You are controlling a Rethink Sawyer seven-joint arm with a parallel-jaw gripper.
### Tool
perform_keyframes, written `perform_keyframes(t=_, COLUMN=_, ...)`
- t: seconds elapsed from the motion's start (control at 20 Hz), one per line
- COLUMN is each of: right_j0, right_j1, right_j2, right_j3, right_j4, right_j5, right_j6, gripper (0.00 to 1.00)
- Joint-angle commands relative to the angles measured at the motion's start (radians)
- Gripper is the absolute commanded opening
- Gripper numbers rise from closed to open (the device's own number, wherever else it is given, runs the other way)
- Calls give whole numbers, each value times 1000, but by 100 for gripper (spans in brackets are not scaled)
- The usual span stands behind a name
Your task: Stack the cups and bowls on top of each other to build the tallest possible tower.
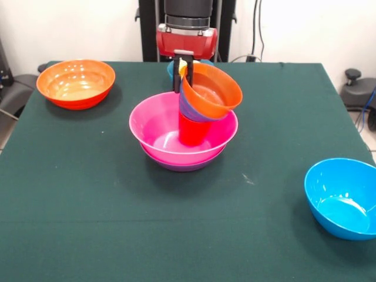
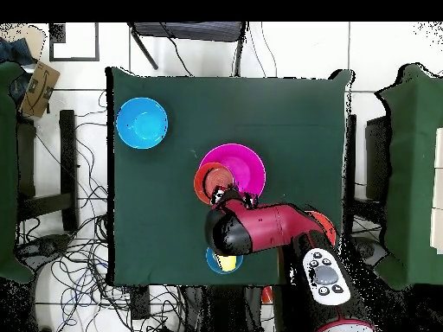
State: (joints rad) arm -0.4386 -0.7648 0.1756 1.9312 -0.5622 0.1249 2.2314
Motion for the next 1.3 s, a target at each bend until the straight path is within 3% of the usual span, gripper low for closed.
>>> perform_keyframes(t=0.05, right_j0=-12, right_j1=61, right_j2=6, right_j3=38, right_j4=-65, right_j5=-36, right_j6=19, gripper=0)
perform_keyframes(t=0.4, right_j0=-152, right_j1=70, right_j2=160, right_j3=82, right_j4=-55, right_j5=-12, right_j6=-42, gripper=0)
perform_keyframes(t=0.65, right_j0=-212, right_j1=80, right_j2=231, right_j3=101, right_j4=-67, right_j5=-32, right_j6=-47, gripper=0)
perform_keyframes(t=1.3, right_j0=-214, right_j1=98, right_j2=262, right_j3=109, right_j4=-78, right_j5=-50, right_j6=-32, gripper=0)
